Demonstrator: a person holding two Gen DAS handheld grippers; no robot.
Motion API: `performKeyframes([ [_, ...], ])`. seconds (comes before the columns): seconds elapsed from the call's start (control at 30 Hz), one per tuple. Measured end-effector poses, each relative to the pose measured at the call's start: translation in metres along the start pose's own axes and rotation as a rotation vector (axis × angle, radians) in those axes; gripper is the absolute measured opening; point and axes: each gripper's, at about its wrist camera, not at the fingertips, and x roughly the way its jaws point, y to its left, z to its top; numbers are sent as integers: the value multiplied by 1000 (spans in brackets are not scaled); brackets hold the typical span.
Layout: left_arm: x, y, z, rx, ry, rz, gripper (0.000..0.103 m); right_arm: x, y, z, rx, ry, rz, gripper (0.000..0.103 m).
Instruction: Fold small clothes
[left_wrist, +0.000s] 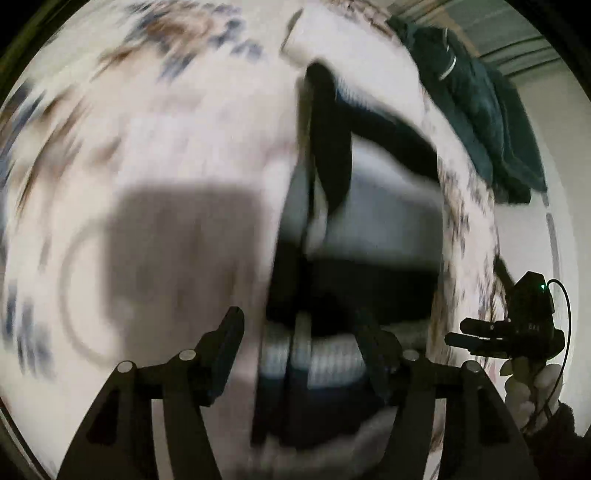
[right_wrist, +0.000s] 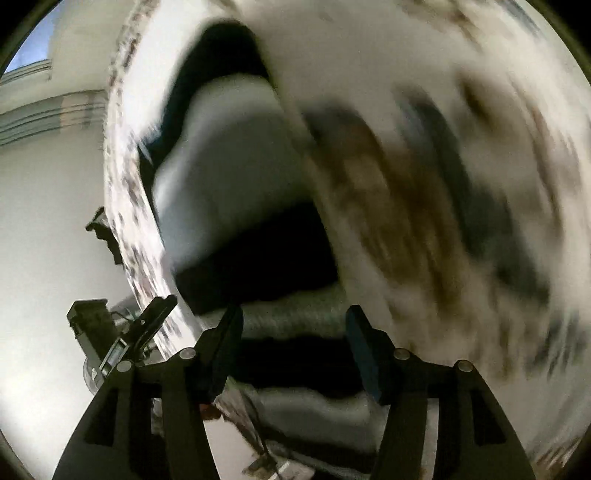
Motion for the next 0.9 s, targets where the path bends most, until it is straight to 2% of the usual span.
performKeyframes([
  [0.1, -11, 2, -52, -26, 29, 27, 59, 12, -20, -55, 38, 34, 3, 60],
  [0.17, -7, 3, -91, -35, 76, 59, 59, 19, -40, -87, 67, 62, 15, 60],
  [0.27, 2, 15, -125, -79, 122, 90, 59, 40, -63, -131, 101, 95, 6, 60],
  [0.33, 11, 12, -142, -74, 121, 118, 57, 51, -77, -154, 117, 117, -1, 60],
  [0.37, 12, 11, -148, -64, 116, 138, 52, 59, -78, -163, 125, 122, -4, 60],
  [0.4, 11, 9, -154, -60, 98, 142, 18, 65, -81, -170, 128, 129, -11, 60],
  [0.43, 9, 8, -156, -78, 86, 125, 8, 71, -83, -177, 132, 135, -17, 60],
  [0.5, -1, 14, -161, -111, 52, 100, 6, 78, -93, -192, 136, 146, -24, 60],
  [0.57, -12, 19, -166, -193, 7, 5, 5, 91, -85, -198, 126, 153, -31, 60],
  [0.63, -23, 34, -174, -321, -38, -150, 5, 98, -80, -205, 108, 162, -42, 60],
  [0.67, -23, 44, -179, -376, -45, -178, 5, 101, -78, -207, 102, 164, -45, 60],
  [0.7, -22, 54, -183, -406, -41, -172, 5, 103, -76, -210, 93, 166, -51, 60],
  [0.77, -20, 64, -186, -368, -5, -40, 5, 114, -62, -210, 75, 164, -73, 60],
  [0.83, -18, 67, -190, -342, 38, -22, 9, 117, -60, -213, 80, 167, -67, 60],
  [0.87, -18, 64, -192, -323, 52, -17, 17, 120, -57, -215, 81, 170, -61, 60],
  [0.9, -18, 60, -193, -299, 56, -19, 37, 115, -64, -218, 77, 176, -58, 61],
])
